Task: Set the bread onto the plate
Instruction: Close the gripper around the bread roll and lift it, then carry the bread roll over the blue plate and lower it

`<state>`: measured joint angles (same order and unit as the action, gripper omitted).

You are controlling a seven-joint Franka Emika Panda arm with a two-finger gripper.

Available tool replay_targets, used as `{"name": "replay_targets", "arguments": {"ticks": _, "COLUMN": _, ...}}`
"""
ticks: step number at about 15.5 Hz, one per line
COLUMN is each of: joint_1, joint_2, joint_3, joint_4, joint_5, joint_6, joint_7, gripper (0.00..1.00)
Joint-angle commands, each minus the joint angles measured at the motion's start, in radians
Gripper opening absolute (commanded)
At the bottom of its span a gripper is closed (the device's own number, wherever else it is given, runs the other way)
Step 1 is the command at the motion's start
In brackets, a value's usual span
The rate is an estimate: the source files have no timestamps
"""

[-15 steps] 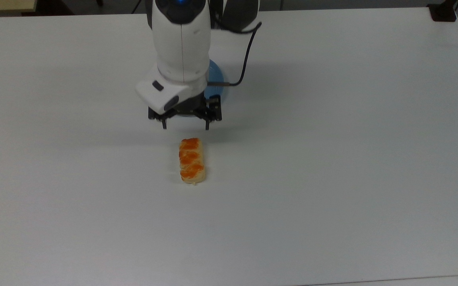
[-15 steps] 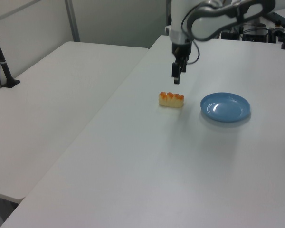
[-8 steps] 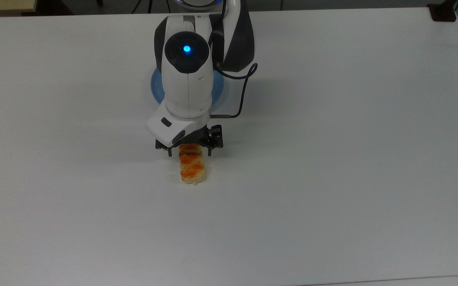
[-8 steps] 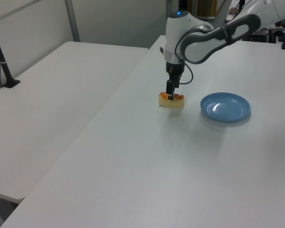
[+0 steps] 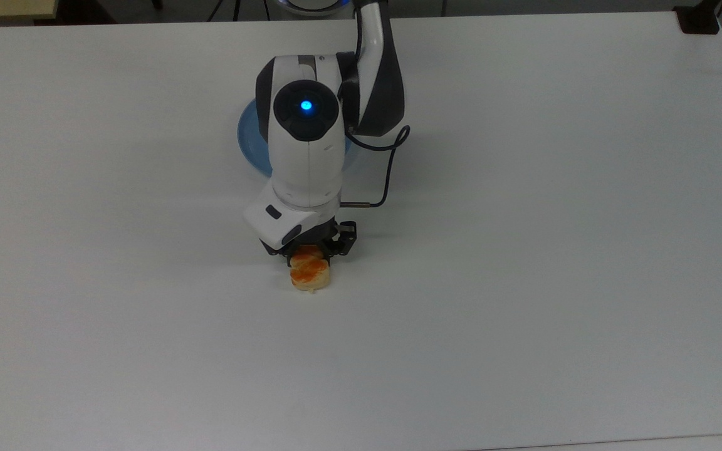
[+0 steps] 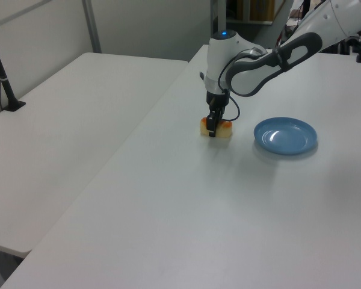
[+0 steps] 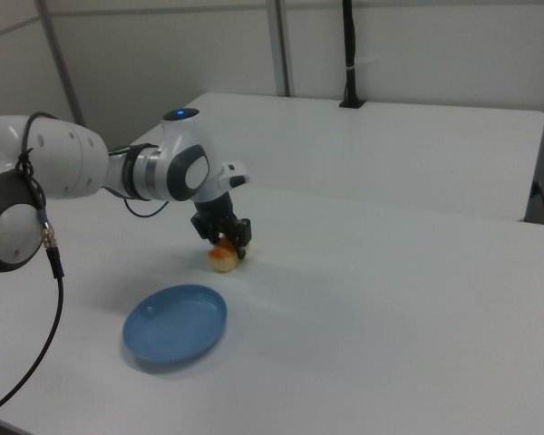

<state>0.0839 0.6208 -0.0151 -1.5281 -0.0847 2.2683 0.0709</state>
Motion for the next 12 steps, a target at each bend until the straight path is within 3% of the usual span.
{"name": "replay_targets", "arguments": {"ticks": 1, "joint_1": 0.022, "joint_2": -0.016, "joint_3": -0.002, "joint_4": -0.003, "joint_5": -0.017, "joint_6": 0.007, "joint_7": 0.058, "gripper": 0.47}}
{"name": "replay_targets", "arguments": {"ticks": 3, "joint_1": 0.016, "joint_2": -0.085, "joint_3": -0.002, "joint_4": -0.053, "joint_5": -0.017, "joint_6": -0.004, "joint_7": 0.05, "gripper": 0.47}}
{"name": "replay_targets", "arguments": {"ticks": 12, "joint_1": 0.016, "joint_2": -0.497, "joint_3": -0.003, "joint_4": -0.534, "joint_5": -0.052, "joint_6": -0.004, "joint_7": 0.047, "gripper": 0.5}}
